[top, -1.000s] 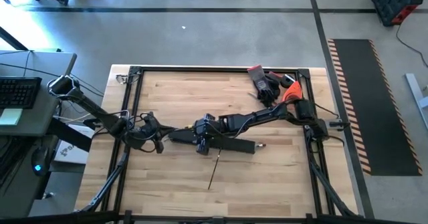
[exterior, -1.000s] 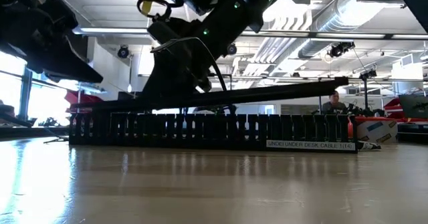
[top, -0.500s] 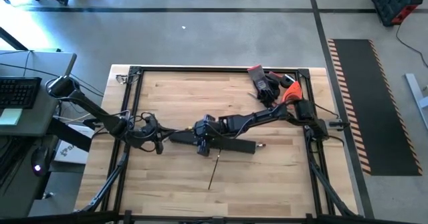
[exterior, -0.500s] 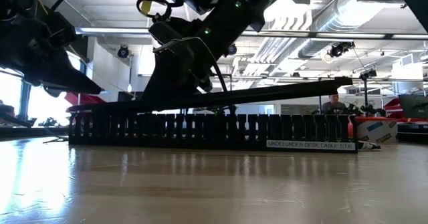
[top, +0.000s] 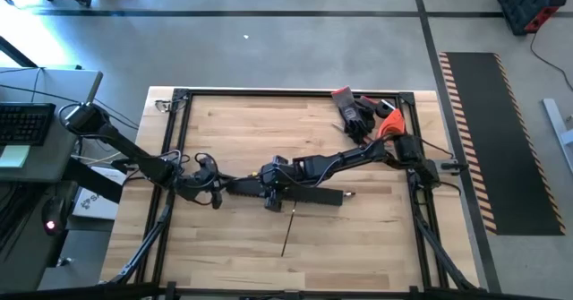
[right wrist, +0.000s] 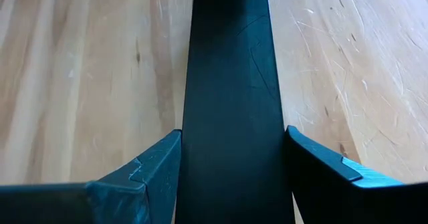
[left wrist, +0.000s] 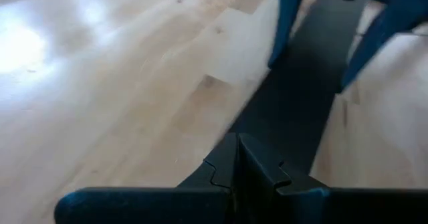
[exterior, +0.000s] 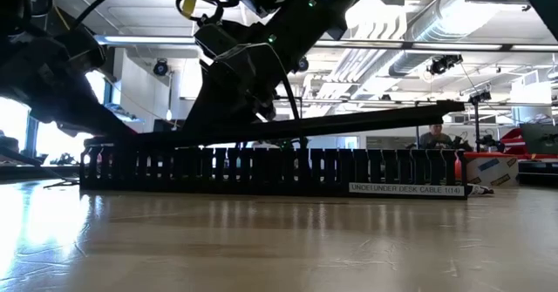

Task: Ziptie cables
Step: Close the cable duct cover

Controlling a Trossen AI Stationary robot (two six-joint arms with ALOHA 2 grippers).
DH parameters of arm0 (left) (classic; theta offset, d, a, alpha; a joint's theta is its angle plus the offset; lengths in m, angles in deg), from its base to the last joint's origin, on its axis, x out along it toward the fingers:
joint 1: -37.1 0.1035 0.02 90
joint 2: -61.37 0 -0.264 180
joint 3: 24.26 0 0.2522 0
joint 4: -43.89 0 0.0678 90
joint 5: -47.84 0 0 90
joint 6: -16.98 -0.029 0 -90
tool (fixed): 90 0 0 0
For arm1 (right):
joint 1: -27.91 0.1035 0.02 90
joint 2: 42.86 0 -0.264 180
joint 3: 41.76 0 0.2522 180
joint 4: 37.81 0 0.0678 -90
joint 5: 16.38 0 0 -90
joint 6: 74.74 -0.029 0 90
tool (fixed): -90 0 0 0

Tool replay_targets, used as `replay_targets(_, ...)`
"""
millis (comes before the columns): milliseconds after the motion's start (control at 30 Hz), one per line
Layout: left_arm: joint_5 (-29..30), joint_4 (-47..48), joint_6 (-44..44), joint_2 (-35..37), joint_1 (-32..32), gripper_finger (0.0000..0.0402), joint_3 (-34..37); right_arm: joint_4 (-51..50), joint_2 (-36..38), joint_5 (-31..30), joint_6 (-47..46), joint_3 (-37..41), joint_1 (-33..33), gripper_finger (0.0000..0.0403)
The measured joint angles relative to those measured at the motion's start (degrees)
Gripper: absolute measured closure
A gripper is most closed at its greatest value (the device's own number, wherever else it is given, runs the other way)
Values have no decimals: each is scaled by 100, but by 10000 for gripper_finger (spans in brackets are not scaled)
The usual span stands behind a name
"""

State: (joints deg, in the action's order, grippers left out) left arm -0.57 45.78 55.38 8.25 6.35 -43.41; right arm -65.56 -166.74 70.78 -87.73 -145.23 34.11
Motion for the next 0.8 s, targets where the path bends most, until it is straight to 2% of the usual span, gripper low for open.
replay_targets(167,-482,-467,-470,-164,-7,401,0,28,0,-83,79,0,59,193)
replay_targets(333,-534,-792,-884,-147,-7,401,-4,75,0,-120,109,0,137,193)
replay_targets(800,-506,-832,-864,-324,-2,401,-7,162,7,-317,271,-2,135,193)
